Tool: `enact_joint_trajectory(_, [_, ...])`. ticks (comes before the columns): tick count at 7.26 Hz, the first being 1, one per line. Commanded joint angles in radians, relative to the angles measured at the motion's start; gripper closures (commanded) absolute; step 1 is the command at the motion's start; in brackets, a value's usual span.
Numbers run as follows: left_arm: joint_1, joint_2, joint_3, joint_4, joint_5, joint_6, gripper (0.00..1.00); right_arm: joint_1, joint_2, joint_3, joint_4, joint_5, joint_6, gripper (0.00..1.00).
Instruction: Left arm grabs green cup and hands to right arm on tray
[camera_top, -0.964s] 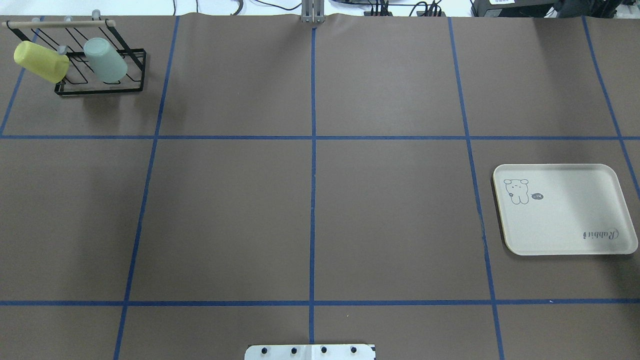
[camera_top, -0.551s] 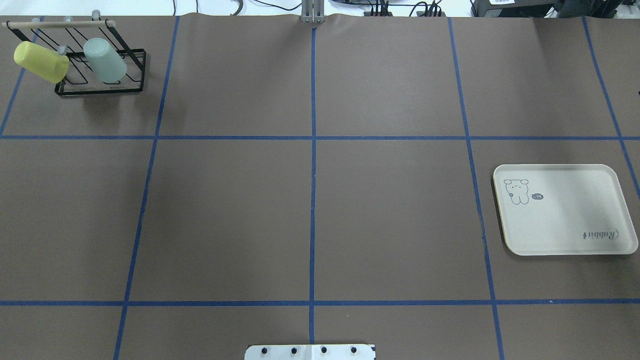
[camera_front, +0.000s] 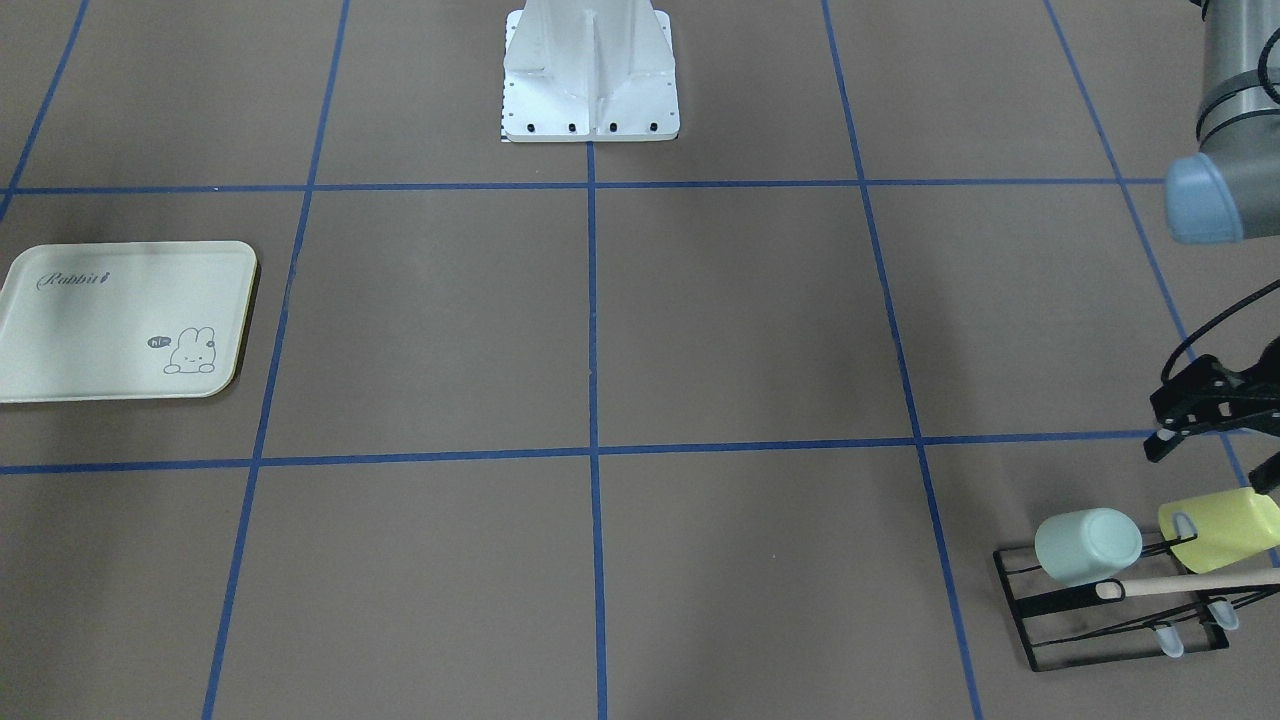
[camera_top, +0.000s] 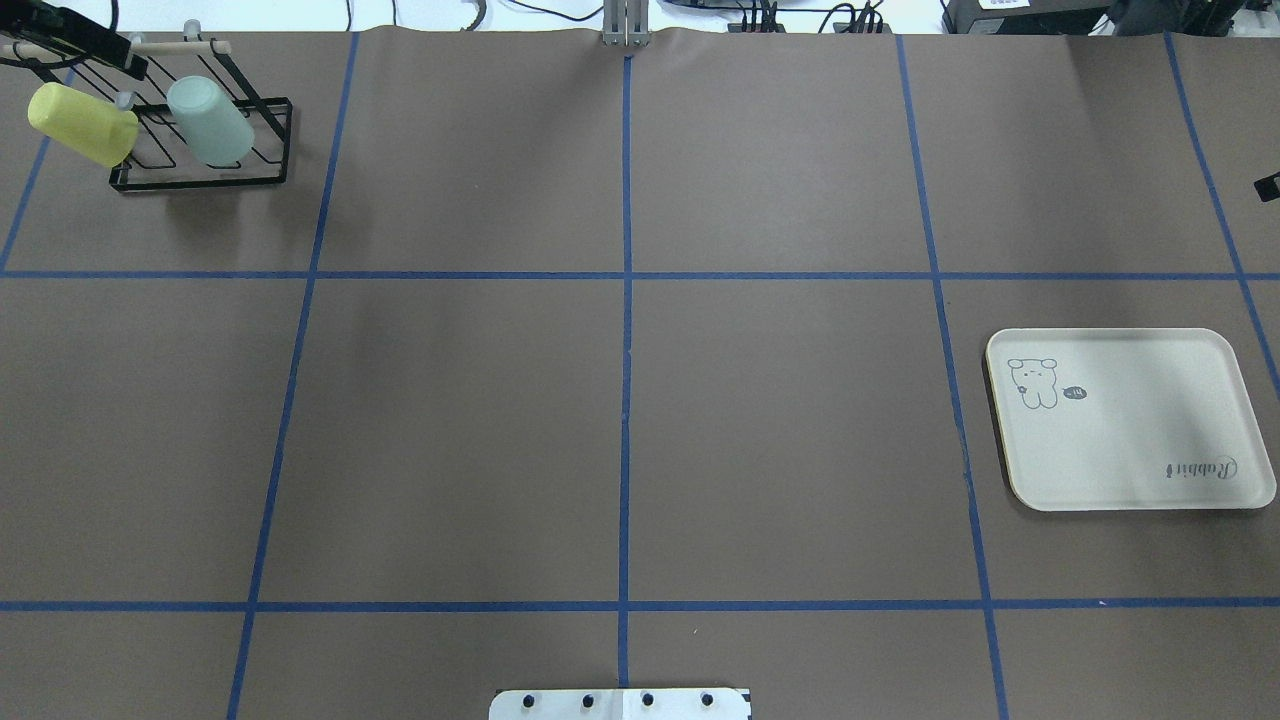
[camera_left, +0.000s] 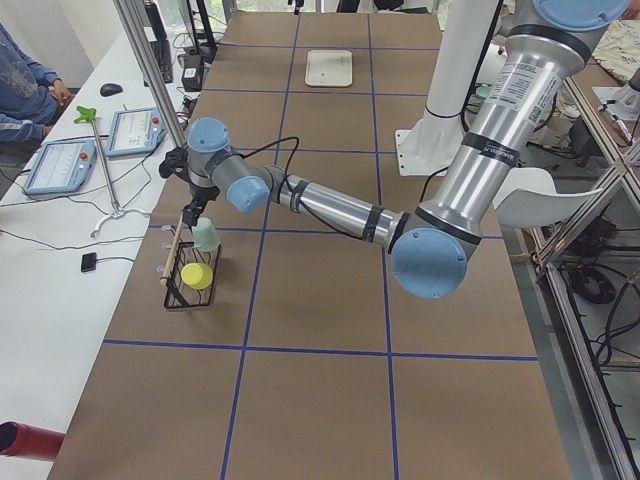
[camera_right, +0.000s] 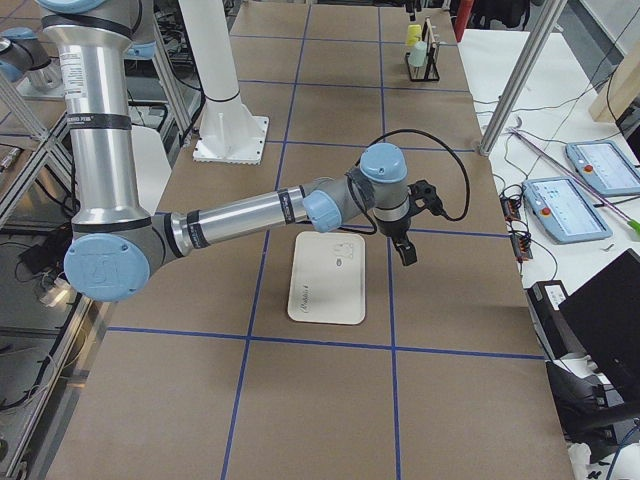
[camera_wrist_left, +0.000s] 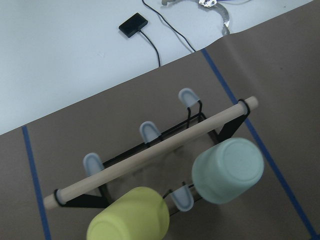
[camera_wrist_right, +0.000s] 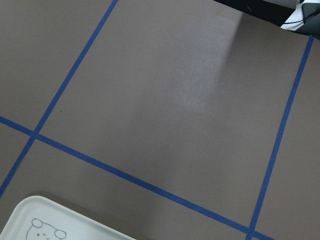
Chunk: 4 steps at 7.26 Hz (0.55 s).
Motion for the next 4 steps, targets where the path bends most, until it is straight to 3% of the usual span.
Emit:
enact_joint_trajectory(1, [0.072,-0.024,0.013,0.003,0.120,-0.125,0.00,-0.001,0.000,0.003,0.000,0.000,0.000,0.00])
enact_joint_trajectory(4, [0.129,-0.091,0.130,0.008,0.256,-0.137,0.00,-0.001,0.000,0.006,0.000,0.002,0.000,0.00])
